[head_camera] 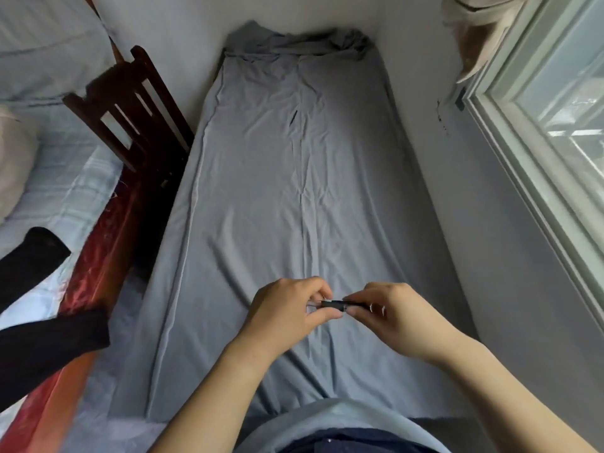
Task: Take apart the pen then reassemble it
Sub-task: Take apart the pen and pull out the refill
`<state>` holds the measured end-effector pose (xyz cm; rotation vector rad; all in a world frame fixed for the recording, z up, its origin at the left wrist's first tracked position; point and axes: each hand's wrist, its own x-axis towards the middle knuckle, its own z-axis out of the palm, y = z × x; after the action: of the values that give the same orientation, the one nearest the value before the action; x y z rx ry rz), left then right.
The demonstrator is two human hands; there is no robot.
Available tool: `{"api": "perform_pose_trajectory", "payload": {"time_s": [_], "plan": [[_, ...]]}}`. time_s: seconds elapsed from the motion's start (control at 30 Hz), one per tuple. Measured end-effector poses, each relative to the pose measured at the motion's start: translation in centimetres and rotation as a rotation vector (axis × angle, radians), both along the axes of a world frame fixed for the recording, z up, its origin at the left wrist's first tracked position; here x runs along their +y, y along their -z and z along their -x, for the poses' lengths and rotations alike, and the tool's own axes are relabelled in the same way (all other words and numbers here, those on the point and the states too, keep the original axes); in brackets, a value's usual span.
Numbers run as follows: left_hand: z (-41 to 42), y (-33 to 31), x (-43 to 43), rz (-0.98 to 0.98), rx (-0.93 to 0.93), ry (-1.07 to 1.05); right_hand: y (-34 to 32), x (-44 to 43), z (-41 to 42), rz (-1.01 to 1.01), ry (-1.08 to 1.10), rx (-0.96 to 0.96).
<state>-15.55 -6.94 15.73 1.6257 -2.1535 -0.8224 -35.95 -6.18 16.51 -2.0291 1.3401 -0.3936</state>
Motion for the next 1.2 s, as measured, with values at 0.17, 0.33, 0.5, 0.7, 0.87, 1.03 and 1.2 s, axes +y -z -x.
{"api": "perform_pose_trajectory", "payload": {"time_s": [0.17,0.33,0.5,0.7,0.87,1.03,1.2], "plan": [[1.7,0.5,-0.1,-0.002,0.054,-0.112,0.4,-1.9,1.4,0.015,-0.04,-0.022],[2.6,1.0,-1.2,-0.189,0.216,-0.156,0.1,-3.3,2.4,0.075,-0.047,-0.062],[2.8,1.1,-2.5,-0.153,0.178,-0.155,0.3,-5.0,2.8,0.085,-0.067,-0.155],[3.2,1.2,-3.7,-0.207,0.196,-0.221,1.4,-7.3,2.8,0.059,-0.042,-0.257],[2.9,1.3,-3.5,-0.208,0.025,-0.243,2.2,-8.5,2.0,-0.02,-0.186,-0.099],[2.3,1.6,-2.9,-0.193,-0.052,-0.271,2.4,-9.2,0.6,-0.035,-0.322,-0.041],[1.5,2.8,-1.6,-0.222,-0.051,-0.285,3.8,-8.1,0.0,-0.087,-0.281,-0.138]]}}
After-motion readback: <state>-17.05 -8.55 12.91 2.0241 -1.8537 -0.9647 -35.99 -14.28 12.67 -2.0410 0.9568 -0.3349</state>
